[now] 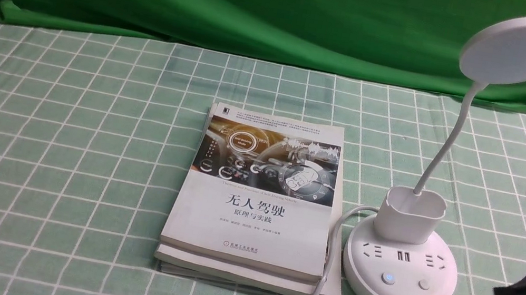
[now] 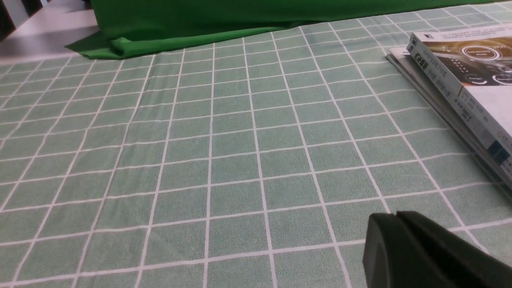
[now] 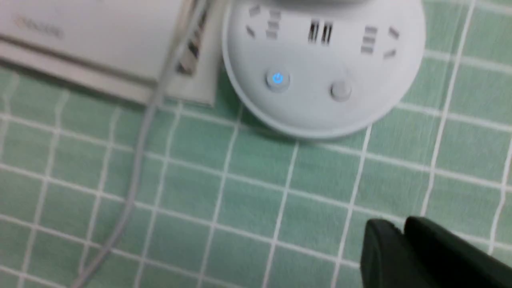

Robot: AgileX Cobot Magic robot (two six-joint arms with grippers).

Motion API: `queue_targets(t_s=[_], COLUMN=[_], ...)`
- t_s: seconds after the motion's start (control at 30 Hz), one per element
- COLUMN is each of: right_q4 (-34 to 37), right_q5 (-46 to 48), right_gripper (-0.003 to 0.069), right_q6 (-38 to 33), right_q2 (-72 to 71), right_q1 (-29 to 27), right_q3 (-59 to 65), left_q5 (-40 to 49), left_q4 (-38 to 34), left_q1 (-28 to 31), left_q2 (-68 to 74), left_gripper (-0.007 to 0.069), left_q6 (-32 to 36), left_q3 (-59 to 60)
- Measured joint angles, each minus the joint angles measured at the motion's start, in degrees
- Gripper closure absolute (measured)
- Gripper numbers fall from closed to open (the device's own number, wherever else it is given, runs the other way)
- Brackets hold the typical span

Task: Turn off the desk lamp on the blue coffee tablecloth by hand.

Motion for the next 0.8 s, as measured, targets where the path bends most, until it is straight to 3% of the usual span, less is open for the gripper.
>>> queue_targets(t_s=[0.23, 0.43, 0.53, 0.8], right_q4=[-0.1, -1.6, -1.8, -2.0], right_q5=[-6.8, -18.4, -24.8, -37.2], right_gripper=[0.0562, 0.0582, 0.0627, 0.063], right_q6=[0.1, -3.3, -5.3, -6.1], right_q2=[-2.8, -7.6, -14.8, -38.0], right_q1=[0.3, -0.1, -3.3, -13.1], right_q3=[0.1, 2.9, 9.3, 32.7], left_q5=[0.0, 0.0, 0.0, 0.0], left_q4=[0.0, 0.0, 0.0, 0.0], left_q1=[0.0, 0.0, 0.0, 0.0], left_q2=[0.0, 0.0, 0.0, 0.0], left_gripper=[0.0624, 0.0624, 0.0624, 0.0624], left_q6=[0.0, 0.0, 0.0, 0.0], left_q3=[0.0, 0.0, 0.0, 0.0])
